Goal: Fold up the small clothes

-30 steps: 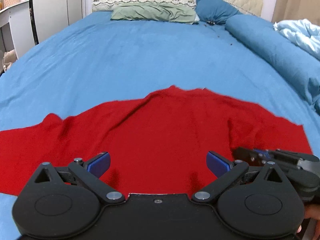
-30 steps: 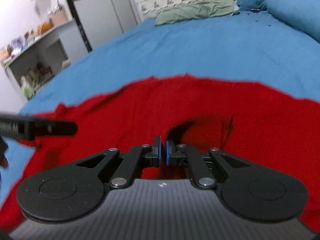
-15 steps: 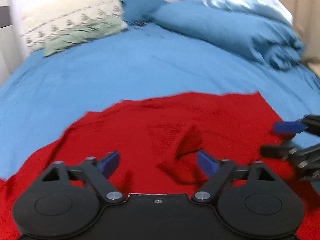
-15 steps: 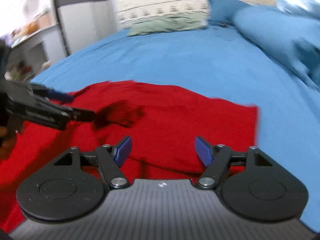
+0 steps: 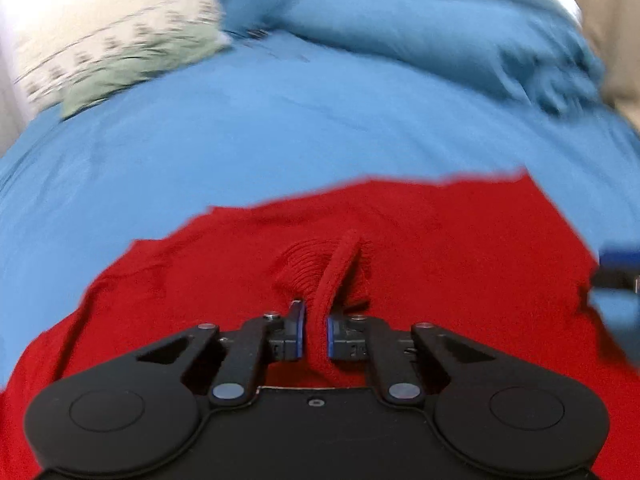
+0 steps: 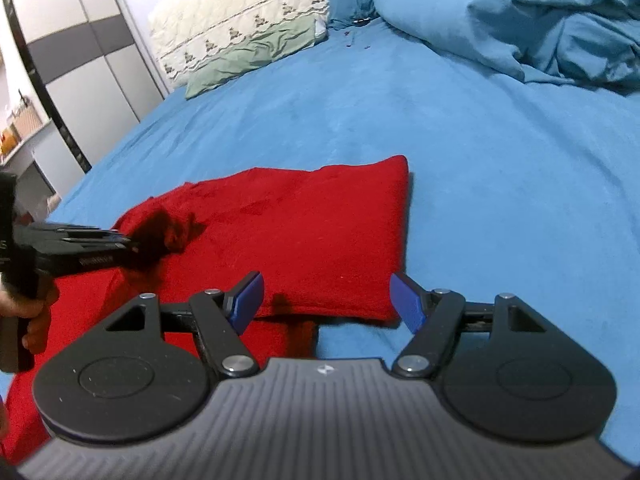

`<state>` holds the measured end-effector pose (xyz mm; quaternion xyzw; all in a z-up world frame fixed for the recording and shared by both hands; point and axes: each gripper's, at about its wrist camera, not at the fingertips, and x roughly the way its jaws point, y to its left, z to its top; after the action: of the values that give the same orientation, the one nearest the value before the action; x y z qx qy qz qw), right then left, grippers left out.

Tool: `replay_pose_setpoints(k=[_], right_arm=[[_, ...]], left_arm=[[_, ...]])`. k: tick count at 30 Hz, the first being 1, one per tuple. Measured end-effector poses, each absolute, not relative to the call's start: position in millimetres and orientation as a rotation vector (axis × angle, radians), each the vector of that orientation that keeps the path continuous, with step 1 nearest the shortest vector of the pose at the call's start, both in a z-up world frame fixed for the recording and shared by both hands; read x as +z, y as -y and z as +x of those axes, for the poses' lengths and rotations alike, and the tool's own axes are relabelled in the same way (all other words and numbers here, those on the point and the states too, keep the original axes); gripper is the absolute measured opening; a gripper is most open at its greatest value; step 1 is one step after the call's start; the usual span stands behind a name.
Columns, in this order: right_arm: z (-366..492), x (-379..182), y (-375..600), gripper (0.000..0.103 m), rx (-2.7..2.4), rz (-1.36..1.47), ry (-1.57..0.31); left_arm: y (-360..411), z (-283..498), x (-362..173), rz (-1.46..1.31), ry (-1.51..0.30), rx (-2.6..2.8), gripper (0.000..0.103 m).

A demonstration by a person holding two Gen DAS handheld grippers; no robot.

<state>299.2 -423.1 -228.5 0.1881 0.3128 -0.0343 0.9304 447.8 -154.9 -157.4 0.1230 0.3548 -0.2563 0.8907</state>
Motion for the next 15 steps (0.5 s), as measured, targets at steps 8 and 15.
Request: replay_pose_setpoints(k=[8,15], right_arm=[[298.4,-224.1,433.1,0.086,-0.104,0.451,-0.608],[299.4,-225.7,435.7,0.086,-0.115,0.458,-0.609]], left_arm=[[56.6,421.8,-190.2,-0.255,-0.756,-0.328,0.029],[39.2,417.9,-203.4,-0.328,-0.730,-0.384,0.044]])
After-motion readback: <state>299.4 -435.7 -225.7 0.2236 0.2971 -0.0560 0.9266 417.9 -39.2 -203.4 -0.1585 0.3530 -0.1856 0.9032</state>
